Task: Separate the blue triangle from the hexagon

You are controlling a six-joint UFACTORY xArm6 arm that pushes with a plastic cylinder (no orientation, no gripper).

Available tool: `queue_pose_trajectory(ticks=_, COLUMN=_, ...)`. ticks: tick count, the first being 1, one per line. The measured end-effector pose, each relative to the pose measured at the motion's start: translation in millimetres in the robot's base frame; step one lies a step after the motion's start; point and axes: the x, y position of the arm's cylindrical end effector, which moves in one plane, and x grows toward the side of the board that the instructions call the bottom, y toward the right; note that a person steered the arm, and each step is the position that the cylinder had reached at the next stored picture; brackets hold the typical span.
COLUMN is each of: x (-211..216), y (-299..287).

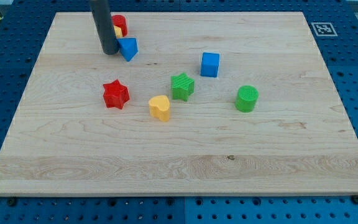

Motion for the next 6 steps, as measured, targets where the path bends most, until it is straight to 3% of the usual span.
queue_pose_trajectory(ticks=4, x=18.5, y=25.1)
queue_pose_trajectory(ticks=6, x=2.6, y=25.0)
